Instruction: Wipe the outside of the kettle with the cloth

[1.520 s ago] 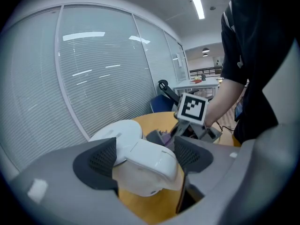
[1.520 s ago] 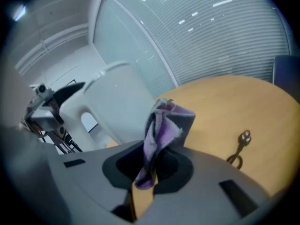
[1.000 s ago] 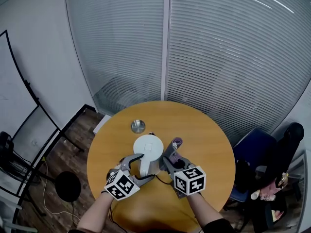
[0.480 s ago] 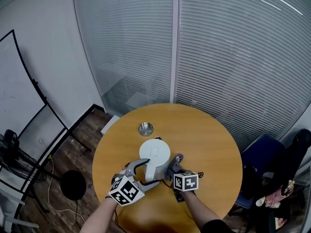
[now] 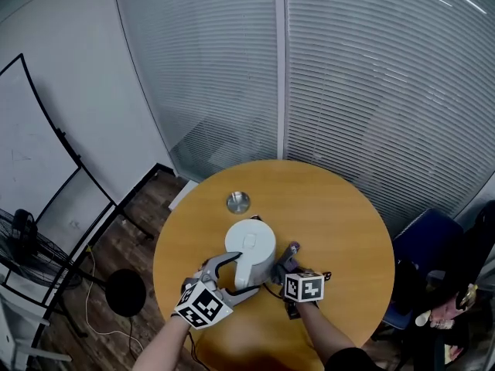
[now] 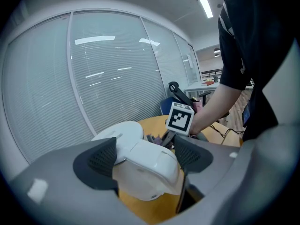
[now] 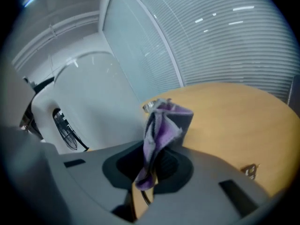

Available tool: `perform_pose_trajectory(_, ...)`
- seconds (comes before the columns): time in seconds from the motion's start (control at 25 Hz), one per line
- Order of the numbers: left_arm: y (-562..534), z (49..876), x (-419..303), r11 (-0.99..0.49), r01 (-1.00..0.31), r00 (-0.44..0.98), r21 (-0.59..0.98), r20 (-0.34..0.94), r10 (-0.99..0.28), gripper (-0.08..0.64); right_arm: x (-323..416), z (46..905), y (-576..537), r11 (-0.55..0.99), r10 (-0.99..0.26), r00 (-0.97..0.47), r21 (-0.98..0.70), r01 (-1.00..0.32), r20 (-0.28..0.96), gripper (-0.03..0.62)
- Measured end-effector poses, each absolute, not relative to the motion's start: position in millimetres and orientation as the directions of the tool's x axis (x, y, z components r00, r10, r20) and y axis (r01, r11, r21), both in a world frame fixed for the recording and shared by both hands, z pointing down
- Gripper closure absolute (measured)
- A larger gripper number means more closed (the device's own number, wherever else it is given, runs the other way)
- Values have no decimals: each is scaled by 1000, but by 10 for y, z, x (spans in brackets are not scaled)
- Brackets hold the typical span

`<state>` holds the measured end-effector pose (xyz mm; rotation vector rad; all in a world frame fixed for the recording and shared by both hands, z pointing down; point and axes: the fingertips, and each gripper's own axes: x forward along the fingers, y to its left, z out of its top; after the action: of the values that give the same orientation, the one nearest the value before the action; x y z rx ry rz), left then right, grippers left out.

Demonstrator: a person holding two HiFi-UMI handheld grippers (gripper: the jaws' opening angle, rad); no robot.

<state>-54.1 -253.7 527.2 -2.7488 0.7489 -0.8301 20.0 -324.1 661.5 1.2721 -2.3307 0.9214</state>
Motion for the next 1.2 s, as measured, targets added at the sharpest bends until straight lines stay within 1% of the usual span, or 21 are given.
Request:
perform_pose_trajectory(0.16, -2541, 5265, -532, -854, -424, 725, -302, 452, -520, 186, 434, 5844, -3473, 457, -735, -541, -290, -841, 408, 551)
perform_pose_trajectory(0.28, -2541, 5259, -550, -849, -433, 726, -302, 442, -527, 186, 454, 5177, -3626, 547, -765, -593, -234, -804, 250, 551)
perform_pose_trajectory(0.36, -2541, 5252, -559, -846, -439, 725, -303, 437, -533, 186, 375, 4870, -3703, 614, -741, -647, -208, -761, 178, 551)
perform_pose_trajectory(0.48, -2546, 5259, -541, -841, -449, 722, -302, 432, -540, 186, 207, 4698, -3785, 705, -678, -721, -150, -693, 140, 551)
perform_pose_trajectory(0.56, -2550, 5264, -527, -838, -455, 720, -301, 430, -545, 186, 108, 4738, -3808, 752, -626, -769, -161, -639, 129, 551)
perform_pose_trajectory(0.64, -2552, 5263, -523, -836, -459, 717, -301, 430, -549, 186, 59, 4854, -3810, 780, -578, -808, -213, -589, 118, 551)
perform_pose_trajectory(0.76, -2551, 5250, -525, -832, -465, 717, -302, 424, -554, 186, 68, 5114, -3804, 781, -541, -832, -296, -550, 121, 551)
perform_pose_trajectory(0.84, -2549, 5239, -528, -830, -469, 717, -303, 418, -558, 186, 72, 5353, -3793, 768, -528, -836, -334, -546, 154, 551)
perform_pose_trajectory(1.0, -2543, 5236, -528, -822, -481, 714, -304, 409, -569, 186, 85, 5963, -3736, 721, -500, -827, -405, -562, 259, 551)
perform_pose_trajectory(1.2, -2558, 5240, -530, -816, -491, 707, -305, 408, -577, 186, 113, 6682, -3649, 629, -468, -789, -477, -614, 397, 551)
